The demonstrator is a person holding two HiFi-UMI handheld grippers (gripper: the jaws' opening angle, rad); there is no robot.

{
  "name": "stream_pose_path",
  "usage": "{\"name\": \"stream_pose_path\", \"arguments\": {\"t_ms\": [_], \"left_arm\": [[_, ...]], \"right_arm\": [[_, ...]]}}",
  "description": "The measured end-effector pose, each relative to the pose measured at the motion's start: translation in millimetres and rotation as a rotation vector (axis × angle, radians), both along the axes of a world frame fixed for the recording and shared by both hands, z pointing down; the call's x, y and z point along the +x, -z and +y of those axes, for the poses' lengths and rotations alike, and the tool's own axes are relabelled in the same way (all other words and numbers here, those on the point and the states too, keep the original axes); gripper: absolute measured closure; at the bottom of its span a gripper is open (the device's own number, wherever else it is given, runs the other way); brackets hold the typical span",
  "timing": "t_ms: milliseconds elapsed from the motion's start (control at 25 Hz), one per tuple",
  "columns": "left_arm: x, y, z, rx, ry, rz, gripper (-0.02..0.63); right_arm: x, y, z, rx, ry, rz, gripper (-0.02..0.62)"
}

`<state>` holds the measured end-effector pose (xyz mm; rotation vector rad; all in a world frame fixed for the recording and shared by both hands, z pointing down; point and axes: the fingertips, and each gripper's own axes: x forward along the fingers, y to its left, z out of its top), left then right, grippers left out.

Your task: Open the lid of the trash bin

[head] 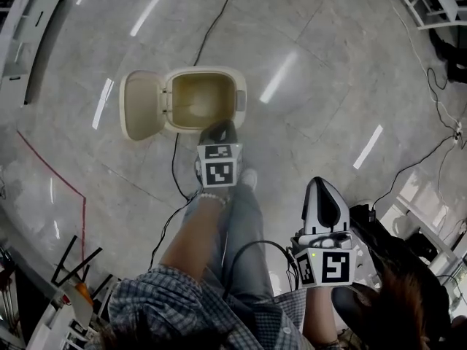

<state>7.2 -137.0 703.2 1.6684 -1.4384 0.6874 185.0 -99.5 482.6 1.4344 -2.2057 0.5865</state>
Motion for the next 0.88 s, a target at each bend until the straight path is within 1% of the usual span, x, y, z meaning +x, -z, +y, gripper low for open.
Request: {"name": "stream_pose_path", "arguments": {"t_ms": [160, 240, 480, 760, 880], "left_arm": [[-12, 30, 3, 0.043, -0.051, -0.001, 0.606], [-17, 43, 10, 0.049, -0.067, 0.004, 0.606], [-31, 83, 16, 0.077, -0.146, 0.012, 0.606], [-56, 141, 24, 0.141, -0.18, 0.019, 0.606], [-76, 168, 22, 0.171, -0.205, -0.003, 0.606]], "right_arm": [[8, 21, -11, 0.03, -0.072, -0.04, 0.577], [10, 32, -13, 0.043, -0.086, -0.047, 0.577], [10, 66, -22, 0.092, -0.073, -0.032, 0.577], [8, 106, -27, 0.149, -0.062, -0.028, 0.577], [8, 130, -37, 0.19, -0.066, -0.037, 0.577]]}}
